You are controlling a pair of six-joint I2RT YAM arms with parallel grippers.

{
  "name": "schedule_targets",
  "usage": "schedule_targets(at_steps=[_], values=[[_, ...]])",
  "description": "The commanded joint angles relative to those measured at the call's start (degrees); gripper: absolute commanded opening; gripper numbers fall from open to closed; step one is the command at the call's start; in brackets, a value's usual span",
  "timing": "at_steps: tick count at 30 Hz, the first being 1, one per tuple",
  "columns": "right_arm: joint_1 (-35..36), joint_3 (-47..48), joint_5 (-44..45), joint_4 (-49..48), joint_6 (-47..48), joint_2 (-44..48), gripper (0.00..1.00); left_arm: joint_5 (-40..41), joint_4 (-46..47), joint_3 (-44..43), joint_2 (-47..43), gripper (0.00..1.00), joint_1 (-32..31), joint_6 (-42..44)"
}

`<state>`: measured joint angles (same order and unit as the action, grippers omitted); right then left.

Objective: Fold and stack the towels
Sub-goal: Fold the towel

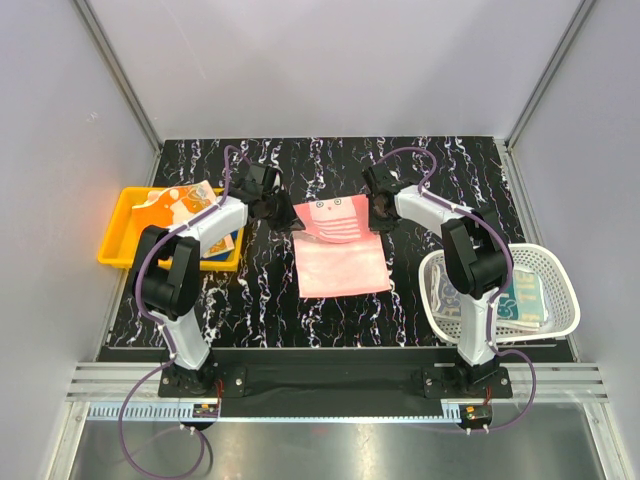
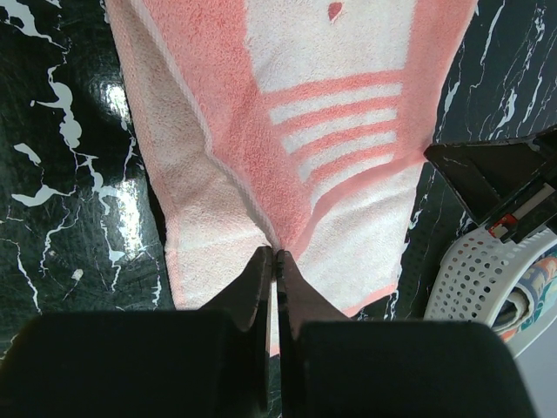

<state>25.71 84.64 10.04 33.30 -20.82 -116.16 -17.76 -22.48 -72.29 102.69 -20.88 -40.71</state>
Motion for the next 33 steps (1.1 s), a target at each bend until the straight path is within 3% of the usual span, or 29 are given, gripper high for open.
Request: schedule_targets(at_steps=[1, 5, 11, 33], values=[[-0.23, 2.11, 0.94, 0.71, 0.25, 0.14, 0.23, -0.52, 1.12, -1.97, -0.92, 0.0, 0.23, 0.81], [-0.23, 2.02, 0.68, 0.98, 0.16, 0.14, 0.23, -0.61, 1.39, -1.54, -0.74, 0.0, 0.23, 0.81], [-0.23, 1.32, 1.29, 1.24, -0.19, 0.49, 0.31, -0.79, 1.82, -1.18, -0.3, 0.0, 0.32, 0.63], [-0.23, 1.23, 1.38, 0.98, -0.28, -1.35, 0.29, -0.7, 1.91, -0.83, -0.04, 0.0, 0.32, 0.72]])
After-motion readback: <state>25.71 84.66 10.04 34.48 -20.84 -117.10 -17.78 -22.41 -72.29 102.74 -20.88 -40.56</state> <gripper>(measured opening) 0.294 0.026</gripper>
